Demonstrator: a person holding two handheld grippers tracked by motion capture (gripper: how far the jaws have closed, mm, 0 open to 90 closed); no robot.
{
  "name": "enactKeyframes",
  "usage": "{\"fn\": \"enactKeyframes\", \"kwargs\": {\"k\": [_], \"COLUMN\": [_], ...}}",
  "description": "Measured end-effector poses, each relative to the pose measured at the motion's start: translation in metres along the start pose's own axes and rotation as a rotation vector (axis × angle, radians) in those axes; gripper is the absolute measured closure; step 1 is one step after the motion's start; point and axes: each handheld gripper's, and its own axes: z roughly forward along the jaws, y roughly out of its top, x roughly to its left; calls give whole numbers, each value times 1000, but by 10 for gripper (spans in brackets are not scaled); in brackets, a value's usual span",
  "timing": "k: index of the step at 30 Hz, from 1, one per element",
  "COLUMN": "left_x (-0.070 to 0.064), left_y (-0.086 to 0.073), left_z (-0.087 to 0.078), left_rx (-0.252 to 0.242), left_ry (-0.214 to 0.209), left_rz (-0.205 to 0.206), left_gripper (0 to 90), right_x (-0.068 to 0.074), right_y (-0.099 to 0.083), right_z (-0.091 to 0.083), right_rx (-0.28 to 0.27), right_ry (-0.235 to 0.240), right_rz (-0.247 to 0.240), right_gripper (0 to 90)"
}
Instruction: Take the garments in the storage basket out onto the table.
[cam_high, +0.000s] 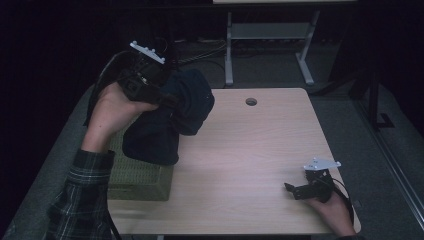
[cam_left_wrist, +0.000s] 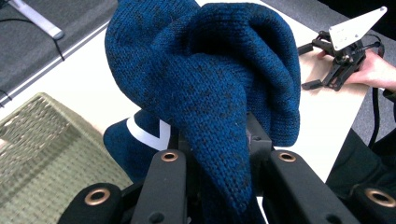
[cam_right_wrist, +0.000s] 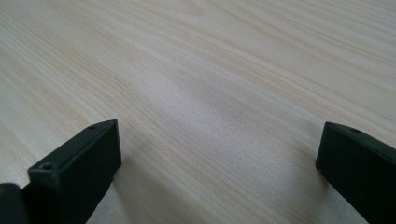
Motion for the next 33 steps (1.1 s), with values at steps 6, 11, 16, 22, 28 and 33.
{"fn": "enactKeyframes", "kwargs": {"k": [6, 11, 16, 22, 28, 33], "left_x": [-8, -15, -24, -33, -41, -50], "left_y": [10, 17, 23, 25, 25, 26], "left_z": [16, 30, 49, 78, 100, 119], "left_rx": [-4, -5, 7, 13, 14, 17], "left_ry": [-25, -51, -73, -111, -135, -169], "left_rz": [20, 31, 53, 52, 58, 62], "left_gripper": [751, 751, 751, 751, 751, 750], "right_x": [0, 0, 0, 0, 0, 0], "right_y": [0, 0, 0, 0, 0, 0], "right_z": [0, 0, 0, 0, 0, 0], "right_rx": [0, 0, -1, 0, -2, -1], "right_ry": [0, 0, 0, 2, 2, 1], "right_rz": [0, 0, -2, 2, 2, 1], "right_gripper": [0, 0, 0, 0, 0, 0]}}
